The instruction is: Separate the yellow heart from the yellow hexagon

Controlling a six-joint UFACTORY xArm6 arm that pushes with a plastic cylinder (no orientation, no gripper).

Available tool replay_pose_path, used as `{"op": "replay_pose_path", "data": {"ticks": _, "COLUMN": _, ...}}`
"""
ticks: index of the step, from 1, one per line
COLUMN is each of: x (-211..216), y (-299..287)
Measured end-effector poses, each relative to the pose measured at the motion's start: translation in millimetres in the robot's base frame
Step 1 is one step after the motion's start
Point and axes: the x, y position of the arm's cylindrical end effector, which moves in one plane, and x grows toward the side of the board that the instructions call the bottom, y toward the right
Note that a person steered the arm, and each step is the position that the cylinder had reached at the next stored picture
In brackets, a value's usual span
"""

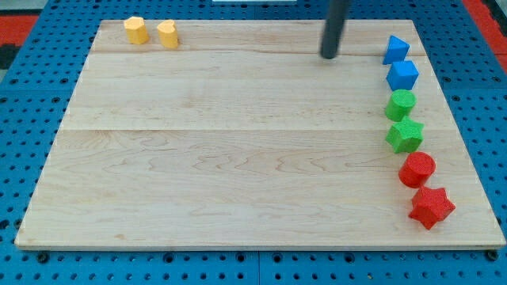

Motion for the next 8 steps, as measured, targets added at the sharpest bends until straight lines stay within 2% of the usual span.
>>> {"op": "replay_pose_path", "data": {"ticks": 3, "x": 41, "y": -241}}
{"op": "replay_pose_path", "data": {"ticks": 4, "x": 41, "y": -324}}
{"op": "replay_pose_path", "data": {"ticks": 5, "x": 19, "y": -373}}
{"op": "replay_pose_path", "data": {"ticks": 6, "x": -25, "y": -379}}
{"op": "replay_pose_path", "data": {"ticks": 7, "x": -55, "y": -355}}
{"op": "replay_pose_path", "data": {"ticks": 8, "x": -70, "y": -307}}
